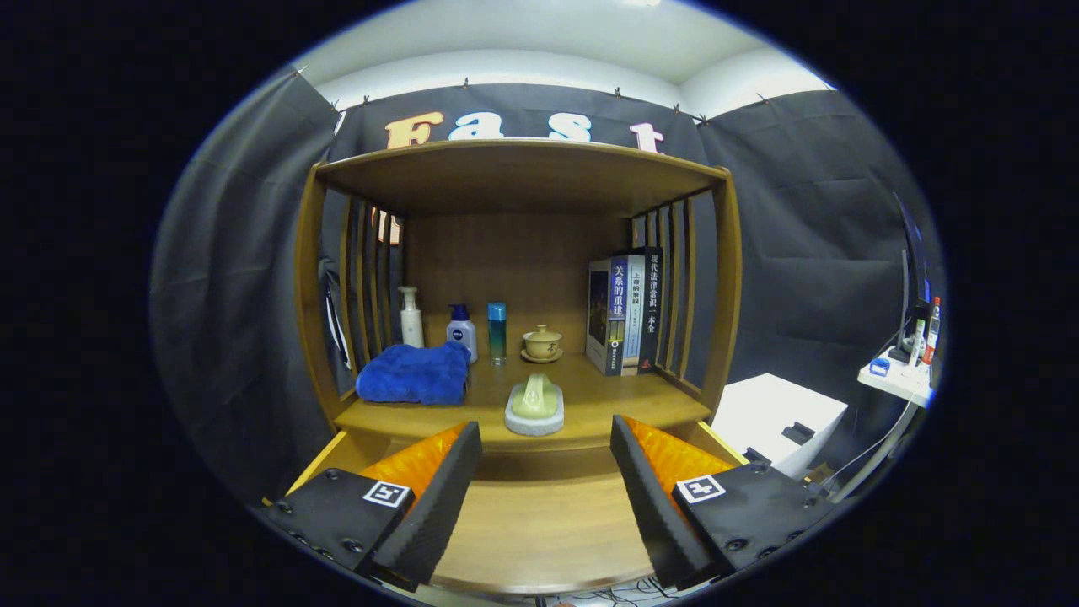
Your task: Pull open the drawer, take out the items inside it, and place them on the countertop above the cabinet.
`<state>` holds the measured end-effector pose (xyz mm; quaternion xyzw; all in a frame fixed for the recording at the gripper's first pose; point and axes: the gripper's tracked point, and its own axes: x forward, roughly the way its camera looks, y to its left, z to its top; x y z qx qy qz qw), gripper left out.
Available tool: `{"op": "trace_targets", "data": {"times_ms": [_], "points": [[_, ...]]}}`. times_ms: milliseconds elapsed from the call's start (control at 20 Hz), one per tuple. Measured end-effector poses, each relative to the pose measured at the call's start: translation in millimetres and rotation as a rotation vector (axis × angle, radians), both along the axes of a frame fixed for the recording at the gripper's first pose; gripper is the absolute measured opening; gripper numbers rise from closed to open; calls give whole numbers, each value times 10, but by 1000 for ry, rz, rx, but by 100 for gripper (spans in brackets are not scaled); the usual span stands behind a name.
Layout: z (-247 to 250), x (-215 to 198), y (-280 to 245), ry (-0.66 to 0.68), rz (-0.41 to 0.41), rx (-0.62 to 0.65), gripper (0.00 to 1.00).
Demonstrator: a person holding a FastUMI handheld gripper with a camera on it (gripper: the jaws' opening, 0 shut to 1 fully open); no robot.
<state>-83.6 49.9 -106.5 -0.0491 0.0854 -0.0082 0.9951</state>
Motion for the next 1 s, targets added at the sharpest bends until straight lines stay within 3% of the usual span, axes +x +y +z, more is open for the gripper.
{"op": "trace_targets", "data": {"times_ms": [550,1000], "points": [[-452,-717,-117,0,3,7,99],[-931,-923,-271,34,-2,14,99]]}}
